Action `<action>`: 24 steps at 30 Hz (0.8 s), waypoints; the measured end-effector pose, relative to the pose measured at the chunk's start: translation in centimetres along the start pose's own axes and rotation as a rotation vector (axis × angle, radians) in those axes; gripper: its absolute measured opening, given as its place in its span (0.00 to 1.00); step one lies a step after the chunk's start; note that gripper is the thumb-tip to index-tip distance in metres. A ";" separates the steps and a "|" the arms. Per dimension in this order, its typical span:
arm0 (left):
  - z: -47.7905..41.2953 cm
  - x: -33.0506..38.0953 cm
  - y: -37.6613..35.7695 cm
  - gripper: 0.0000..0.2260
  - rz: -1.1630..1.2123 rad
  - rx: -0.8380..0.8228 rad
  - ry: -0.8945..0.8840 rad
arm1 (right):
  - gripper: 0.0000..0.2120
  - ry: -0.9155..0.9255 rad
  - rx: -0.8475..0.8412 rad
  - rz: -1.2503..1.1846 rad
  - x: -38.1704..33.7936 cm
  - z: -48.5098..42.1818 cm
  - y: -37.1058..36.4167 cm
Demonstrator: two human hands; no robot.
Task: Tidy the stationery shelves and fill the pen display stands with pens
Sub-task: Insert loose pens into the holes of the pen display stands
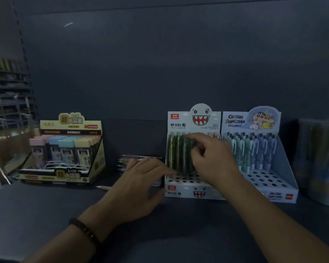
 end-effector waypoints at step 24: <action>4.2 -7.3 1.6 0.13 0.227 -0.174 0.363 | 0.09 0.112 -0.112 -0.051 -2.2 1.9 -1.7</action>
Point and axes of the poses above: each hand's wrist, its own z-axis away from the middle knuckle, its own y-axis out of the back of the hand, x = y × z, the point moved 5 cm from there along -z, towards the middle knuckle, and after that the axes turned 8 degrees about -x, right-handed, at the moved point
